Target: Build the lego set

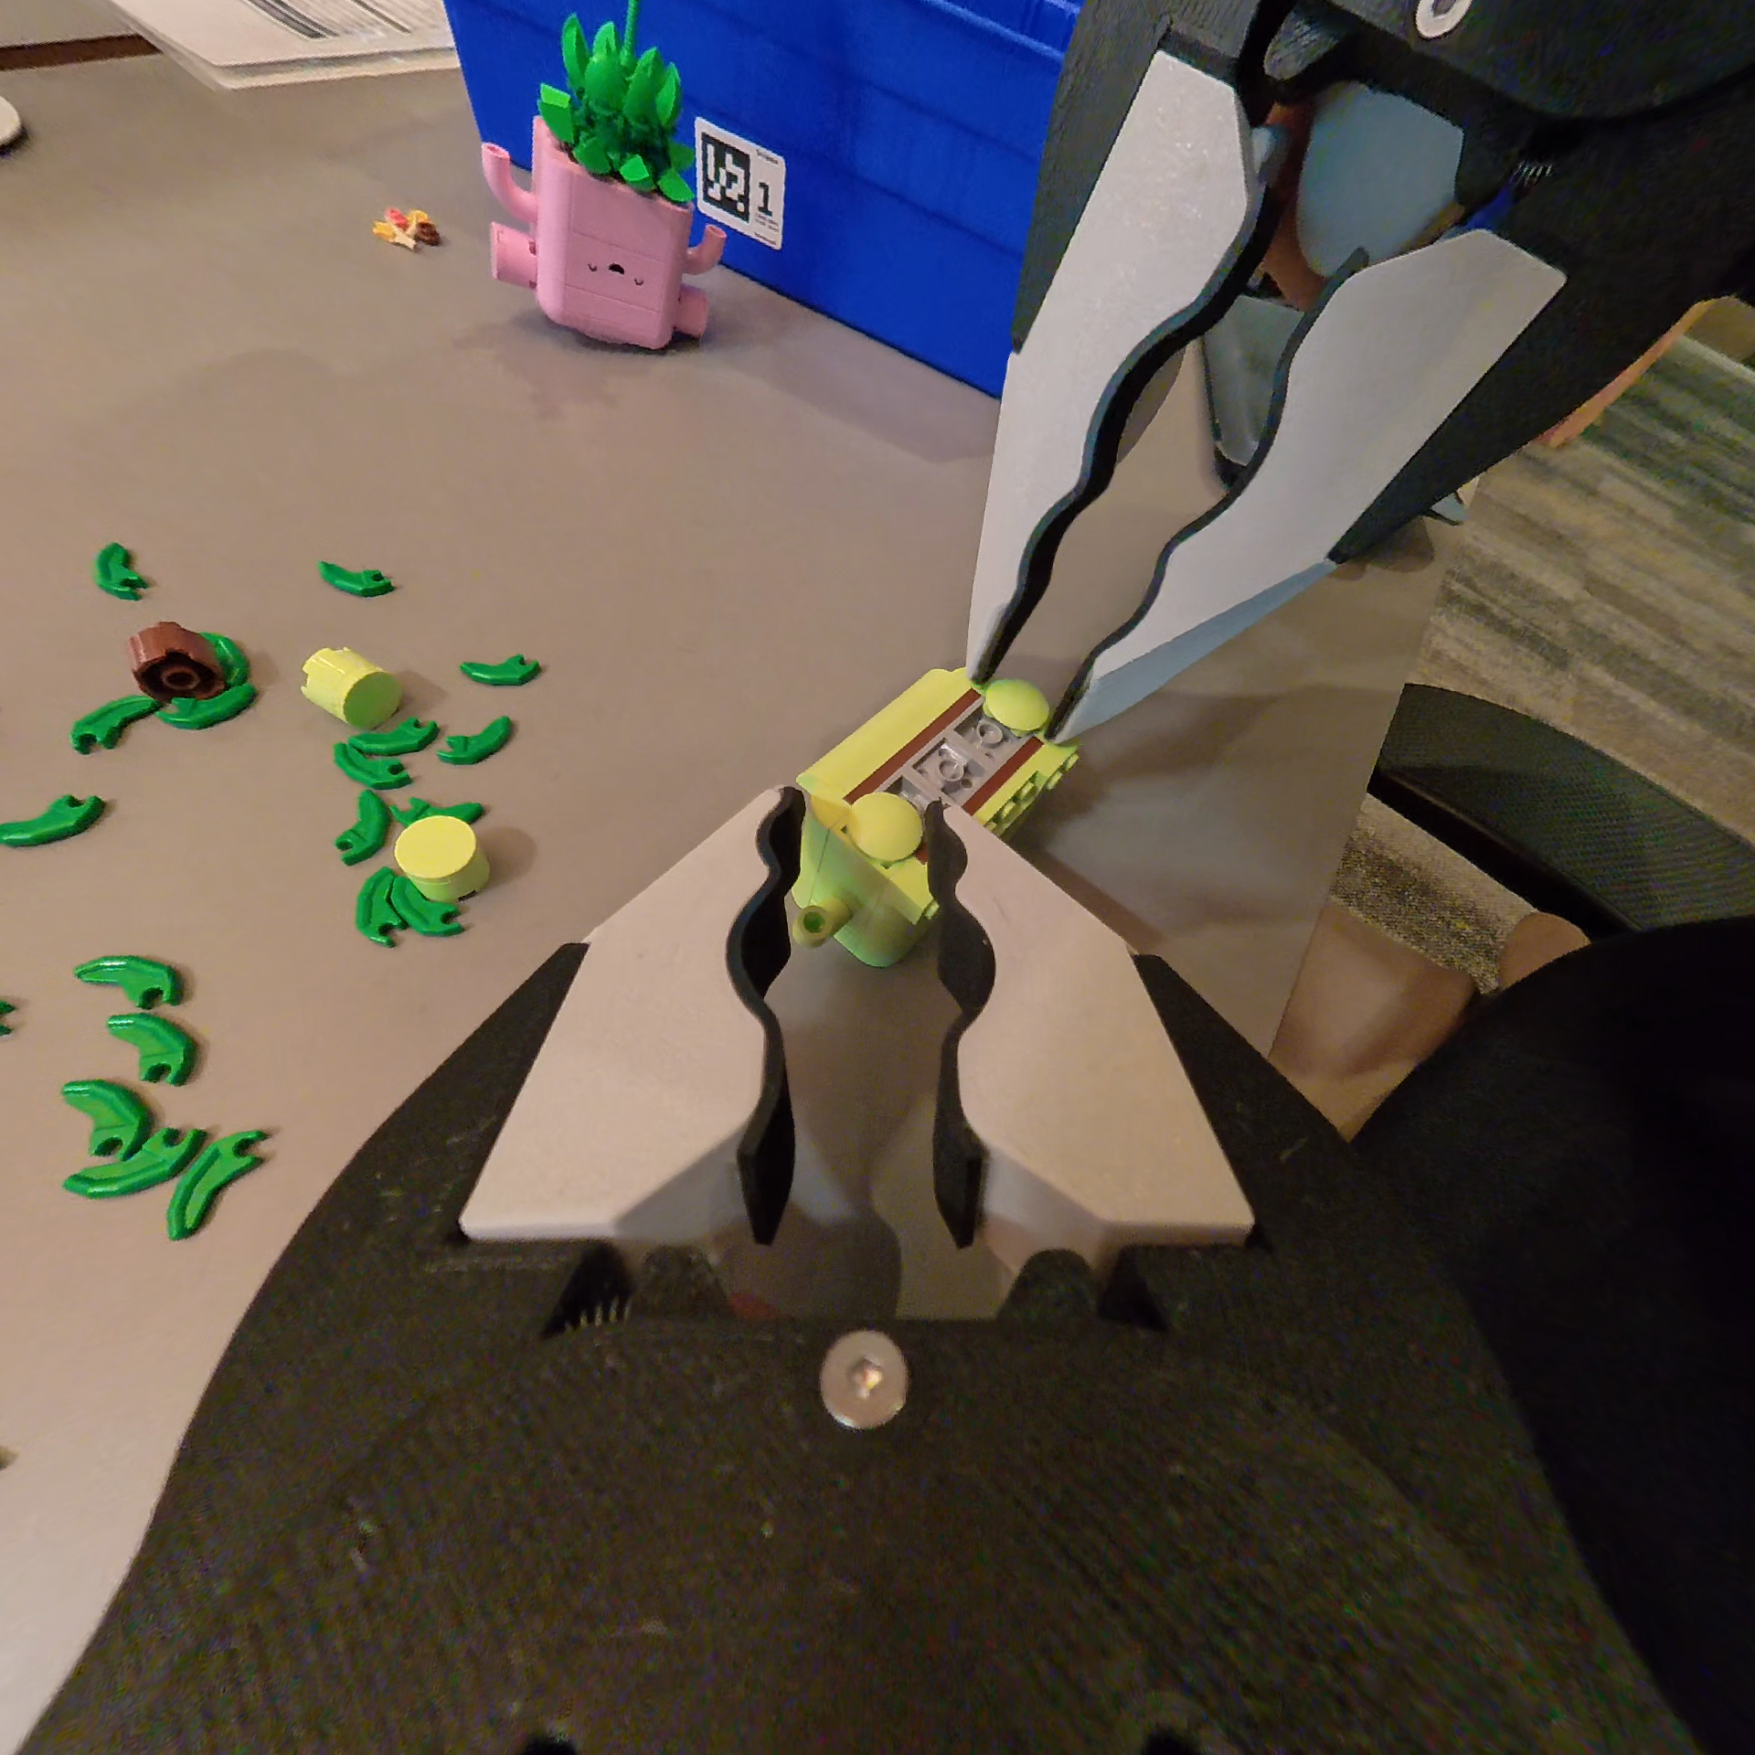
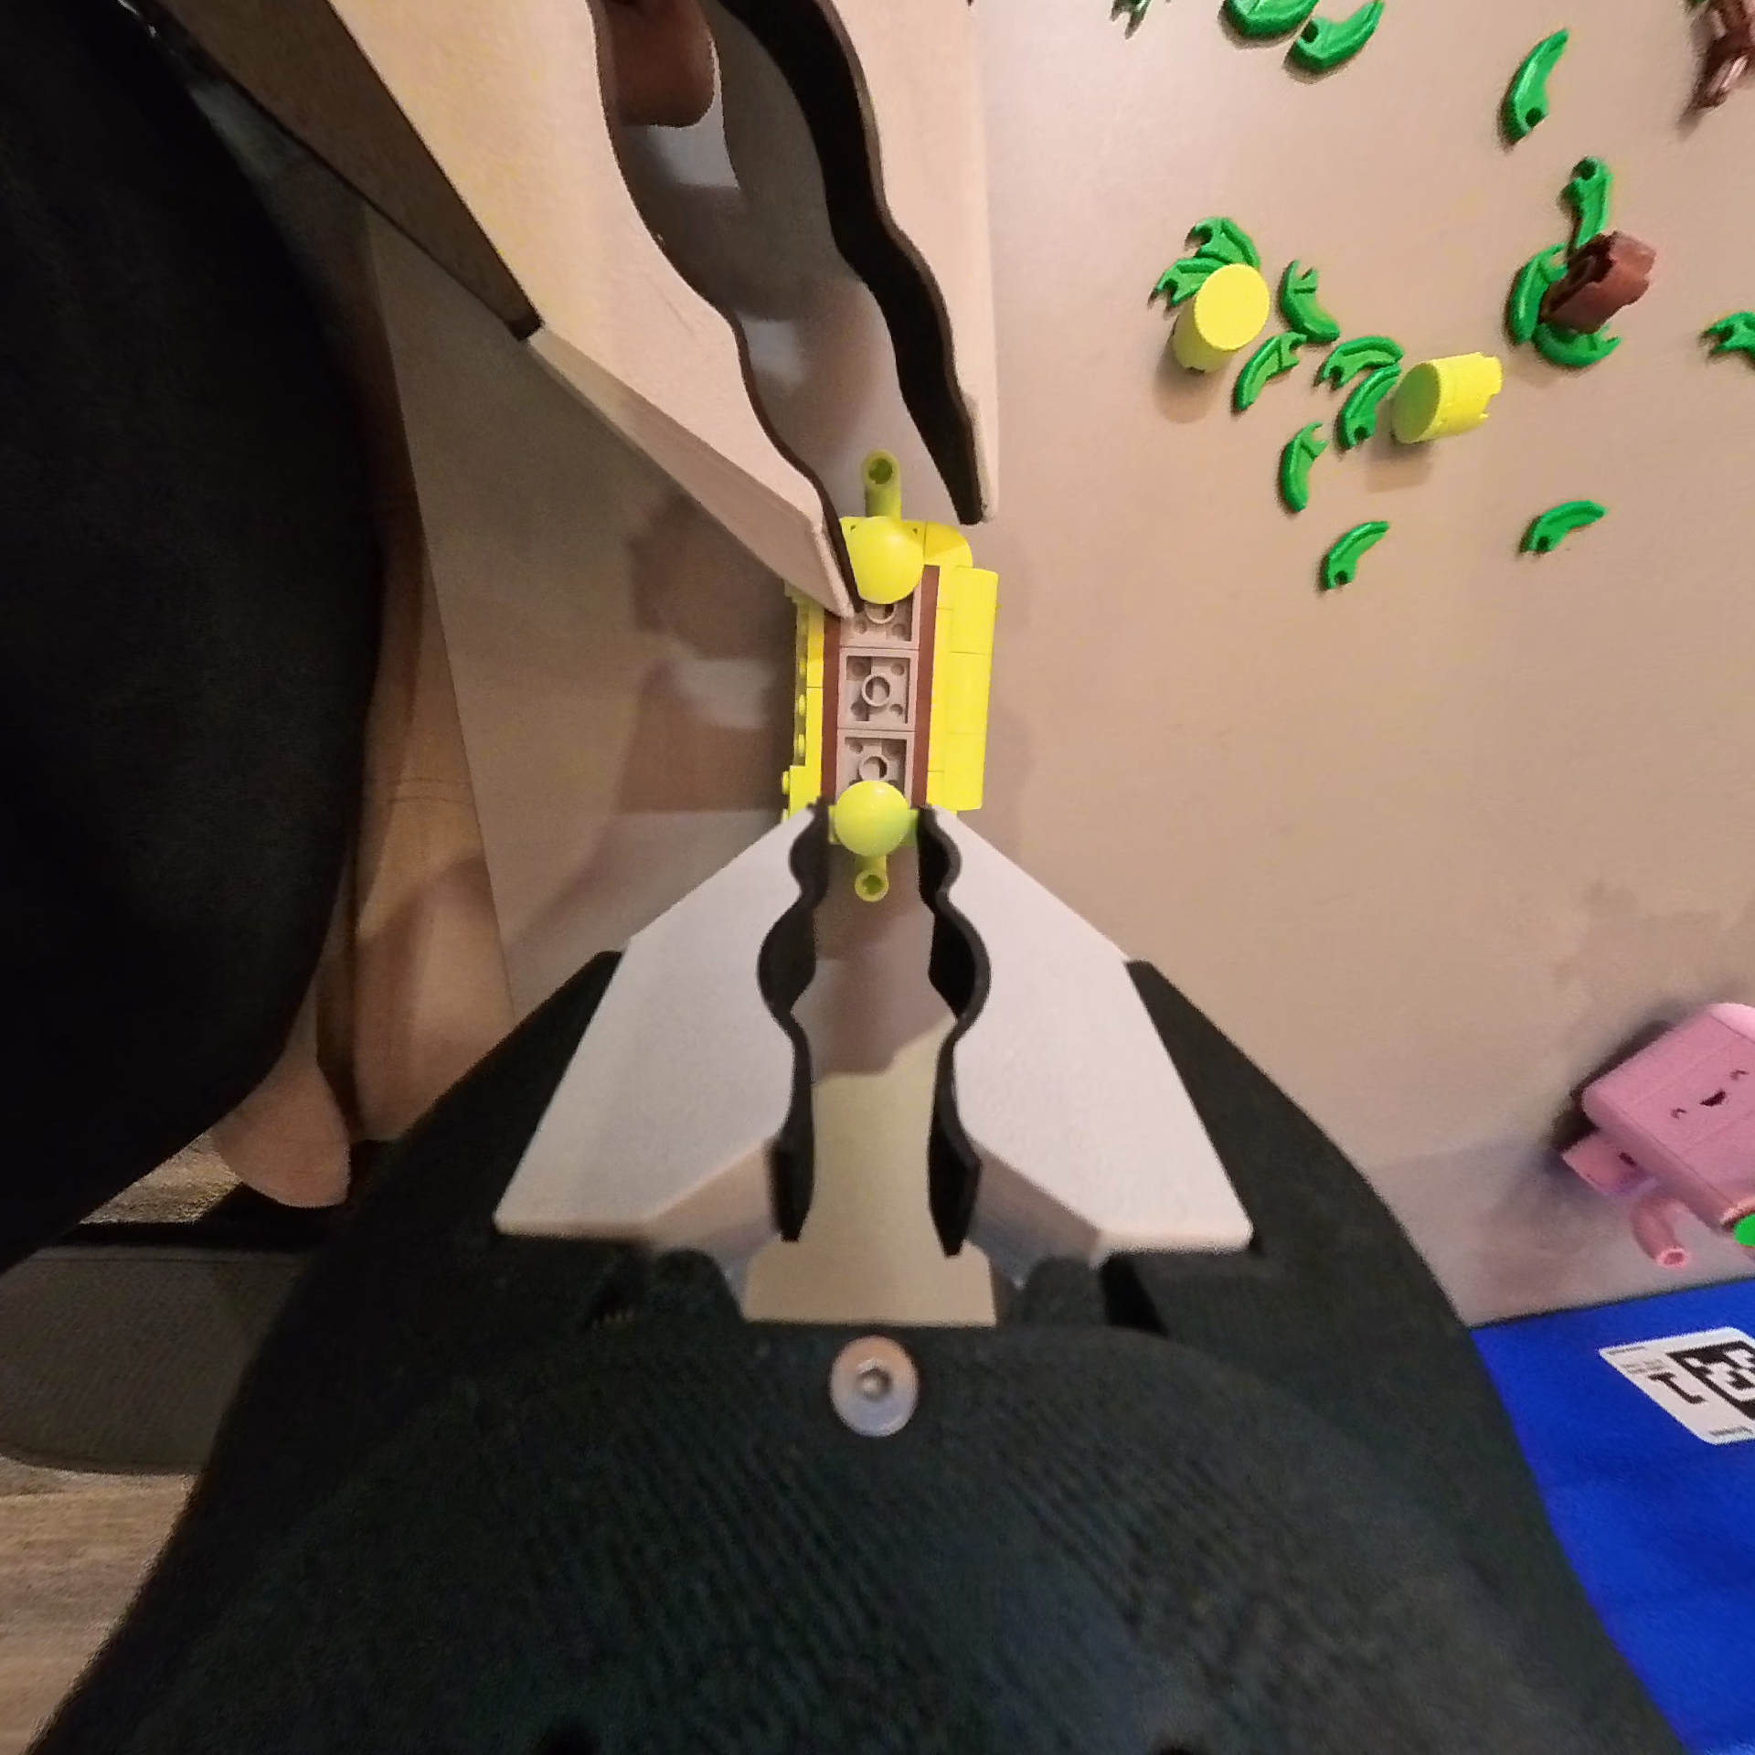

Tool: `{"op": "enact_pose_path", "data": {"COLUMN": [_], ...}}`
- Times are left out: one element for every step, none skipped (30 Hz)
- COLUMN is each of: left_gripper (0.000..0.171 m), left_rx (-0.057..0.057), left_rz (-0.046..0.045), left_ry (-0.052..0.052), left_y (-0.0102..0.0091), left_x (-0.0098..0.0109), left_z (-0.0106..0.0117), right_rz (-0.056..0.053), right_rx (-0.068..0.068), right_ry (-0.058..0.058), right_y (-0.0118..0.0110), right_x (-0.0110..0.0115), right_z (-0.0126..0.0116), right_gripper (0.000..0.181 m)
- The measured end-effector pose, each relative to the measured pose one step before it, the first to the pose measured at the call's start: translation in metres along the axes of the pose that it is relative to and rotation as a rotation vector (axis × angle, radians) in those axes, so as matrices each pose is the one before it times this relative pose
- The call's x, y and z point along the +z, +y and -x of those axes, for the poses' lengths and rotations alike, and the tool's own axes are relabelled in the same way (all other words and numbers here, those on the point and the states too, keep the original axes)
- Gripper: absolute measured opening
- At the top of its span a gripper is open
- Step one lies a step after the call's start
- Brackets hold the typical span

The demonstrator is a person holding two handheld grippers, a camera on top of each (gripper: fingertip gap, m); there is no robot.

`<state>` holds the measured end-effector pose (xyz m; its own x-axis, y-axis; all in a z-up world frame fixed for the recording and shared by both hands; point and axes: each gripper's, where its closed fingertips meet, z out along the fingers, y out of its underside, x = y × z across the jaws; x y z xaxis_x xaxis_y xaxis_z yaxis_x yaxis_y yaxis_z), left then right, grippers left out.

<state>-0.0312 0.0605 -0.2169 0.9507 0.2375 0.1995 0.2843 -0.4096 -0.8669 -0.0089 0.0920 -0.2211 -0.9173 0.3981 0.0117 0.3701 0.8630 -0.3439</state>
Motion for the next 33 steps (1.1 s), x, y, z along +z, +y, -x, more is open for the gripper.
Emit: {"op": "enact_pose_path", "data": {"left_gripper": [0.024,0.024,0.024,0.024,0.024,0.024,0.024,0.024,0.024,0.024,0.024,0.024,0.024,0.024,0.024,0.024,0.024,0.024,0.024,0.024,0.024,0.024,0.024,0.024,0.024,0.024,0.024,0.024,0.024,0.024,0.024,0.024,0.024], "left_rx": [0.0002,0.0002,-0.0001,-0.0007,-0.0008,-0.0005,-0.0004,-0.0004,-0.0001,0.0001,0.0003,0.0006,0.0004,0.0004,0.0005,0.0002,0.0003,0.0003,0.0001,0.0001,-0.0003,0.0,0.0,-0.0001,0.0001,0.0001,-0.0001,-0.0003,-0.0005,0.0,0.0003,0.0006,0.0005], "left_rz": [-0.00084,-0.00099,-0.00054,0.00344,0.00372,-0.00015,-0.00139,-0.0005,-0.0003,-0.00024,0.00007,-0.00028,-0.00028,-0.00007,0.00004,0.00029,-0.00031,-0.00048,-0.00004,0.00032,0.00054,-0.00045,-0.00027,0.00042,-0.00004,-0.00002,-0.00036,-0.00026,0.00031,-0.00015,-0.00025,-0.00077,-0.00041], "left_ry": [-0.0001,-0.0002,0.0,0.0017,0.0019,-0.0004,0.0,0.0002,0.0001,0.0003,-0.0001,0.0004,0.0001,-0.0004,0.0001,-0.0001,0.0001,0.0001,-0.0001,0.0005,-0.0003,0.0001,0.0007,-0.0004,0.0001,0.0002,-0.0005,0.0004,0.0,0.0,-0.0001,-0.0005,0.0], "left_y": [-0.00012,-0.00007,-0.00012,0.00063,0.00054,-0.00001,-0.00011,-0.00003,-0.00016,-0.00003,0.00004,-0.00001,-0.00001,-0.0001,0.00003,0.0,-0.00002,0.0,-0.00009,0.00009,0.00005,-0.00003,0.0,0.00002,0.0,0.0,-0.0001,-0.00004,0.00002,-0.00002,0.00003,-0.00013,-0.00003], "left_x": [-0.00016,-0.00003,-0.0001,0.00008,0.00011,-0.00007,-0.00008,-0.00005,-0.00001,0.00002,-0.00002,0.00001,0.00001,-0.00004,-0.00001,0.00007,0.00001,-0.00007,-0.00004,0.00011,-0.00003,0.00002,-0.00007,0.00006,0.0,0.0,-0.00011,0.00002,-0.00001,0.00001,-0.00008,-0.00009,0.00002], "left_z": [0.00006,-0.00003,-0.00001,-0.00018,-0.00025,0.00014,0.00003,-0.00003,0.00005,-0.00003,-0.00006,-0.00011,-0.00008,0.00006,-0.00008,0.0,-0.00009,-0.00007,0.0,-0.00007,0.00012,-0.00011,-0.00007,0.00003,0.0,-0.00003,0.00007,-0.00008,0.00006,-0.00001,-0.00004,0.00002,-0.00007], "right_rz": [-0.0007,-0.0011,-0.0007,-0.0003,0.0001,0.0006,0.0002,-0.0034,-0.0078,-0.0088,-0.0076,-0.0059,-0.0045,-0.0047,-0.0029,0.0023,0.0045,0.0029,0.0021,0.0021,0.0011,-0.0006,-0.0014,-0.0005,0.0011,0.0025,0.0014,-0.0006,0.0,0.001,0.0008,0.0,-0.0011], "right_rx": [0.0022,0.0013,0.0003,-0.0009,-0.0014,-0.0009,-0.0002,-0.0009,-0.0023,-0.0034,-0.004,-0.0043,-0.0046,-0.0039,-0.0009,0.0016,0.0003,-0.0033,-0.0039,-0.0011,0.0007,0.0006,0.0006,0.0006,0.0005,0.0,-0.0006,0.0,0.0009,0.0009,0.0007,0.0017,0.0035], "right_ry": [-0.0019,-0.0007,0.0005,0.002,0.0025,0.0009,-0.0014,-0.0025,-0.0008,0.0014,0.0026,0.0032,0.0022,0.0,-0.0029,-0.0066,-0.0064,-0.0037,-0.0023,-0.0016,-0.0022,-0.0019,0.0001,0.0001,-0.0006,0.0002,0.0001,-0.001,0.0,0.0006,0.0005,0.0,-0.0016], "right_y": [-0.00005,-0.00019,-0.00009,-0.00012,-0.00014,0.0001,0.0001,-0.00021,-0.00073,-0.00087,-0.00095,-0.00081,-0.0008,-0.00091,-0.00058,0.00021,0.00078,0.00081,0.00064,0.00051,0.00033,0.0,-0.00017,-0.00005,0.00008,0.0003,0.00014,-0.00029,-0.00024,-0.00007,0.00002,-0.00007,-0.00009], "right_x": [-0.00008,0.00009,0.00005,0.00005,-0.00016,-0.00026,-0.00036,-0.00061,-0.00088,-0.00103,-0.00113,-0.0011,-0.00102,-0.00065,-0.00026,0.00033,0.00071,0.00081,0.00068,0.00063,0.00028,0.00012,0.00009,0.00003,0.00017,0.00017,0.00025,0.00001,-0.00001,0.00002,-0.00002,0.00003,0.00005], "right_z": [0.00038,0.0001,-0.00005,-0.00031,-0.00041,-0.00023,0.0001,0.00026,0.00012,-0.00031,-0.00053,-0.0007,-0.00059,-0.00024,0.00011,0.00062,0.0006,0.00052,0.00036,0.00019,0.00014,0.00017,-0.00019,-0.00019,-0.00003,-0.00017,0.00002,0.00022,0.00005,-0.00004,0.00002,-0.00007,0.00012], "right_gripper": [0.018,0.019,0.019,0.02,0.021,0.022,0.023,0.023,0.023,0.023,0.021,0.02,0.017,0.014,0.012,0.012,0.013,0.014,0.014,0.014,0.013,0.013,0.012,0.012,0.012,0.011,0.011,0.01,0.009,0.009,0.009,0.009,0.009]}}
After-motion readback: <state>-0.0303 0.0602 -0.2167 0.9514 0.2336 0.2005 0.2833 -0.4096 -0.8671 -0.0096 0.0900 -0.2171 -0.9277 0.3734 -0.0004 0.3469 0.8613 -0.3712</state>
